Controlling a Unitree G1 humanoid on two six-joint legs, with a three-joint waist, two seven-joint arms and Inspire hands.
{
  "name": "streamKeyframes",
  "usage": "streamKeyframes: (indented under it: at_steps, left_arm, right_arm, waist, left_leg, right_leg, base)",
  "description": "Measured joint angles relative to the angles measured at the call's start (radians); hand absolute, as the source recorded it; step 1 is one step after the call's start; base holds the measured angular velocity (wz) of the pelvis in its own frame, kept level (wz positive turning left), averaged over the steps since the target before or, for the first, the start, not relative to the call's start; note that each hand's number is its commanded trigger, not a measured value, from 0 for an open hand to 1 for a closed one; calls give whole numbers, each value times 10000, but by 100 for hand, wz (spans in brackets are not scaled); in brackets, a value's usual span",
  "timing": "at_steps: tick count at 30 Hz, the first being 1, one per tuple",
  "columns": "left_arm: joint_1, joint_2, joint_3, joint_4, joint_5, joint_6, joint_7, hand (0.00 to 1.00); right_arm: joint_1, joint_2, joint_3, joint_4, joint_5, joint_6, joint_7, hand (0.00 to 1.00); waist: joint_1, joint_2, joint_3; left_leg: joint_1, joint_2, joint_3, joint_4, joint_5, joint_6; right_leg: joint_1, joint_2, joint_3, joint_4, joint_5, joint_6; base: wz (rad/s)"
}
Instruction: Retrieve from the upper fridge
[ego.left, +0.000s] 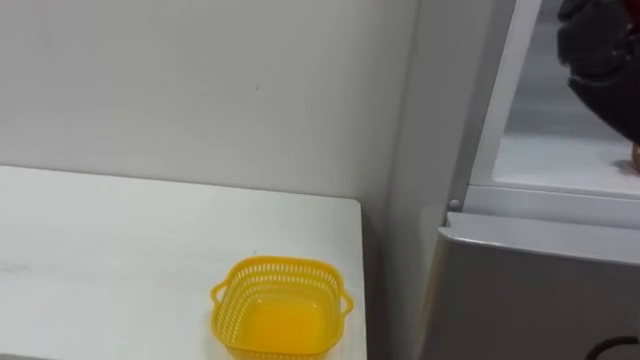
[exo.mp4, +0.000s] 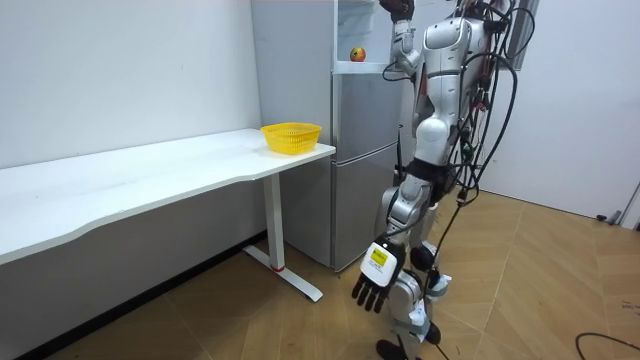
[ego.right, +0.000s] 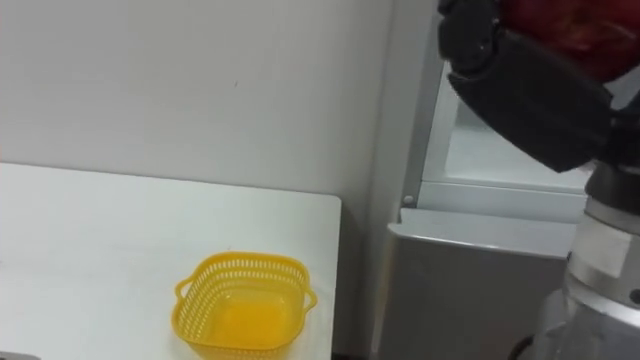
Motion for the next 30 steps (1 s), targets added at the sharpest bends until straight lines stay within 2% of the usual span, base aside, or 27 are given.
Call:
streamKeyframes:
  at_steps: [6,12,15,17,18,20,22,26,30]
  left_arm:
    - [-142,61,-179,157,3,-222,-51,0]
    - [-336,92,-198,162,17,-216,-249,0]
    - [-431,206,-254,151,-85,-201,-289,0]
    - [-469,248,-397,151,-93,-194,-297,0]
    - [-475,251,-411,152,-88,-192,-322,0]
    - [-504,251,-417,152,-89,-193,-427,0]
    - [-569,250,-424,151,-90,-196,-536,0]
    - [-623,258,-581,142,-85,-193,-773,0]
    - [-632,305,-796,124,-86,-132,-905,0]
  right_arm:
    - [0,107,1001,4,-1174,-58,704,100]
    - [-5,220,1833,-6,-2147,-52,1583,100]
    - [-21,214,2311,49,-2221,14,2082,100]
    - [-52,210,2570,73,-2347,78,2351,100]
    - [-124,205,2602,178,-2357,47,2531,100]
    - [-428,130,2598,683,-2268,-11,2678,100]
    - [-761,120,2595,1184,-2225,73,2781,100]
    - [-1140,117,2594,1707,-2100,209,2938,100]
    - [-1158,-67,2606,2913,-1685,74,2925,100]
  waist:
    - [161,-130,7]
    - [497,-302,-23]
    - [614,-383,-28]
    - [660,-432,7]
    - [729,-472,74]
    - [736,-548,120]
    - [763,-623,142]
    - [787,-682,125]
    - [798,-766,167]
  left_leg:
    - [25,7,31,26,1,-1]
    - [-64,-7,18,-11,1,1]
    - [-134,-9,-38,21,2,2]
    - [-140,-11,-53,29,3,3]
    - [-133,-11,-56,53,4,4]
    - [-142,-12,-58,95,4,4]
    - [-168,-17,-78,105,4,4]
    - [-236,-46,-246,97,3,4]
    - [-291,-97,-488,224,3,4]
  right_leg:
    - [1,14,15,-2,0,0]
    - [-118,30,-35,-5,0,1]
    - [-140,16,-54,-17,0,1]
    - [-140,7,-61,-23,0,1]
    - [-120,2,-57,-24,0,1]
    - [-111,-5,-55,-24,0,1]
    - [-115,-5,-80,-23,0,1]
    - [-125,-12,-278,-20,0,1]
    - [-20,-35,-499,-44,0,1]
  base:
    - [0]
    - [0]
    - [7]
    - [2]
    - [0]
    - [0]
    - [2]
    - [11]
    - [18]
